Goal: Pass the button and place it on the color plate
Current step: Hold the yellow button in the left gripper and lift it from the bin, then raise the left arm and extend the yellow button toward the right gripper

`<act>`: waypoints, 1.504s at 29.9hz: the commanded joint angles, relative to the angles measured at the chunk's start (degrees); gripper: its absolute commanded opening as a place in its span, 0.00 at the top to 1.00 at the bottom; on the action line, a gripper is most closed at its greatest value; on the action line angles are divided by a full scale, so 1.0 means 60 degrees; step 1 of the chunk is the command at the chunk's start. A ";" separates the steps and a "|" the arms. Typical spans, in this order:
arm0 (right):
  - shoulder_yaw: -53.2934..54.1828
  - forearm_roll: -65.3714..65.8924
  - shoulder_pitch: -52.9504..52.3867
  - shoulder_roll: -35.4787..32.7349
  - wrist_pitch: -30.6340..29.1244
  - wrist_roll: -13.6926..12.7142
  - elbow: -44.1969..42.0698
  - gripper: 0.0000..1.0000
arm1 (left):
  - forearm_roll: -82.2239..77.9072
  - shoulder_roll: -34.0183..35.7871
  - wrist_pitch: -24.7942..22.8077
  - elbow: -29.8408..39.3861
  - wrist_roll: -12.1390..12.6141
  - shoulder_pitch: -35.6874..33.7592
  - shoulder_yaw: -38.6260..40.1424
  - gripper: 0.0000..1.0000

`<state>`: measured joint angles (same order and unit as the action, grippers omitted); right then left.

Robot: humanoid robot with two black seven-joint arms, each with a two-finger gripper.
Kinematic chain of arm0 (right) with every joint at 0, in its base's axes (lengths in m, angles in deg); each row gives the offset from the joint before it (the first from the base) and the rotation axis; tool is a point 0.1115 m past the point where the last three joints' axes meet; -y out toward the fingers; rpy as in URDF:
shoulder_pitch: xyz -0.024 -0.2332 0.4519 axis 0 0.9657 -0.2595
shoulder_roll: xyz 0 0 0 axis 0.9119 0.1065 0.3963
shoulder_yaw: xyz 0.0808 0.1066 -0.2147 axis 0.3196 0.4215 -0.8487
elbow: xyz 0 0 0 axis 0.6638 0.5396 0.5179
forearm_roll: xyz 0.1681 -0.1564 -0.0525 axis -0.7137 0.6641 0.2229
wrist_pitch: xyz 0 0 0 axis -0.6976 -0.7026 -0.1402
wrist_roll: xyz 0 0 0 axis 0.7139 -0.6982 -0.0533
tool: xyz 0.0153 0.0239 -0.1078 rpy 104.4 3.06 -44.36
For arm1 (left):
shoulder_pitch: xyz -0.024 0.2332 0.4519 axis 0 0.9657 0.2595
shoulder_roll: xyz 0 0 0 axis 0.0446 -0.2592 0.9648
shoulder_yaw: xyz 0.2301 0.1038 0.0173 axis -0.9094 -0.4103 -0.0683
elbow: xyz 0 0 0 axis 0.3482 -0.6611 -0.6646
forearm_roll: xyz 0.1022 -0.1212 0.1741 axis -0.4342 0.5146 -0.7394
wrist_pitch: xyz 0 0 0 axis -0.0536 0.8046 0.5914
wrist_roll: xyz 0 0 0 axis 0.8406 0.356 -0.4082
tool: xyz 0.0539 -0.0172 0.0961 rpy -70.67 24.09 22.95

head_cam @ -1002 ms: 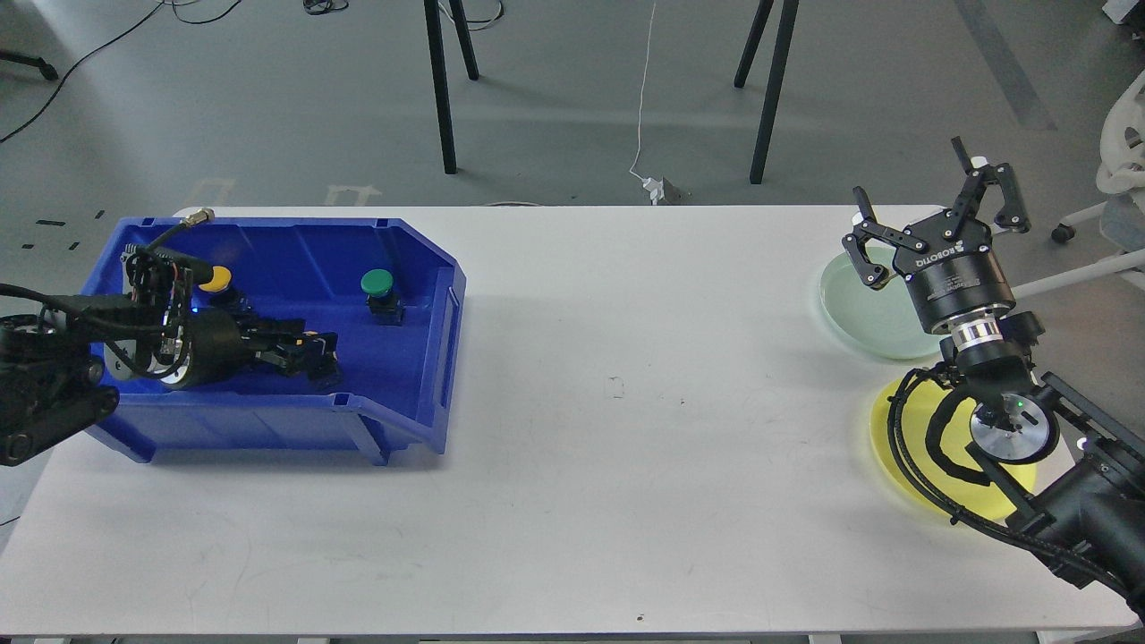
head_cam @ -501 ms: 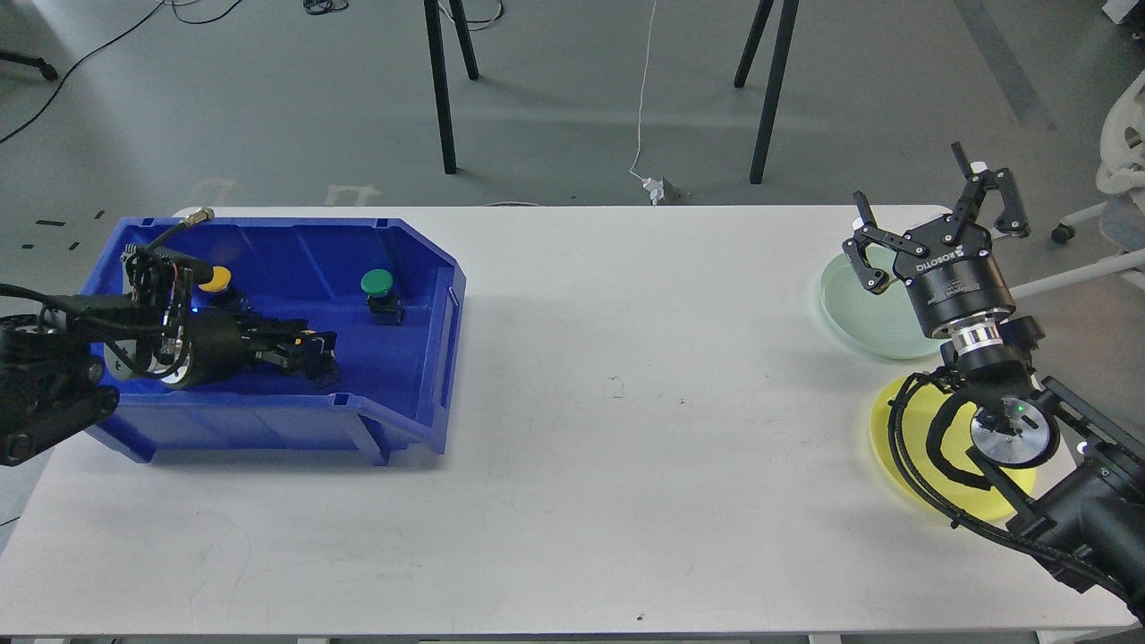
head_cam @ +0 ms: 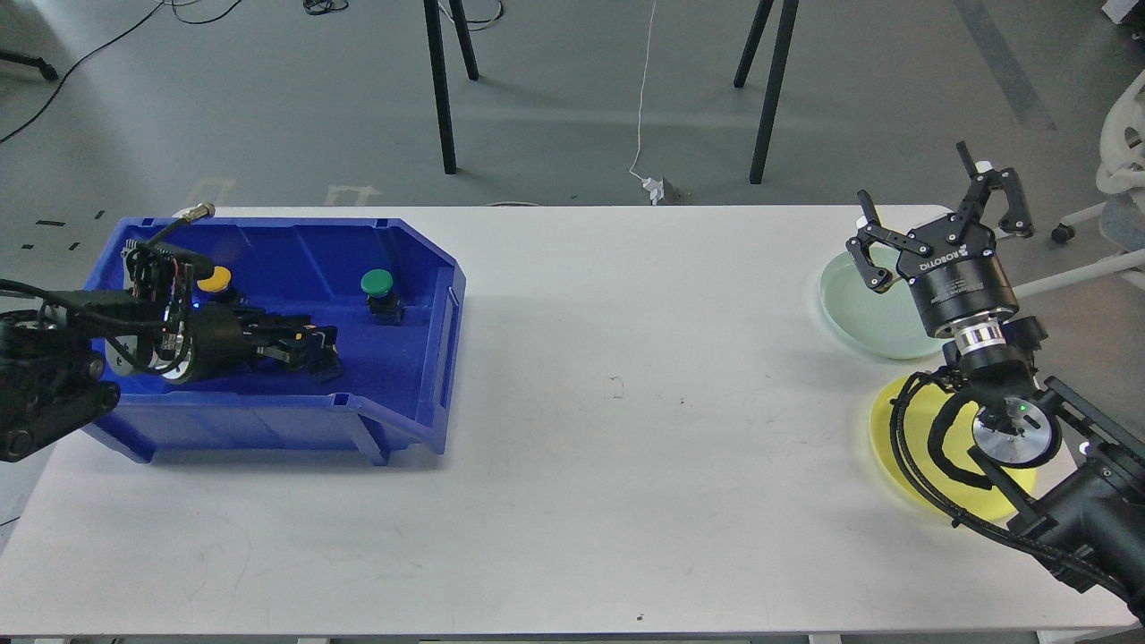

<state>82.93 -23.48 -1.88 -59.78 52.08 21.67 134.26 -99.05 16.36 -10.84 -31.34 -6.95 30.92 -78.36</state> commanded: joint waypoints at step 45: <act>0.0543 -0.0013 0.0132 -0.0042 0.0000 0.0000 -0.0049 0.00 | 0.3393 0.2852 -0.4009 0.5120 0.0000 -0.1757 0.4481 0.59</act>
<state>84.54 -23.52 -1.04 -59.97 52.08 21.67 134.13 -86.39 34.63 -33.76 -2.40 -6.94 20.10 -54.67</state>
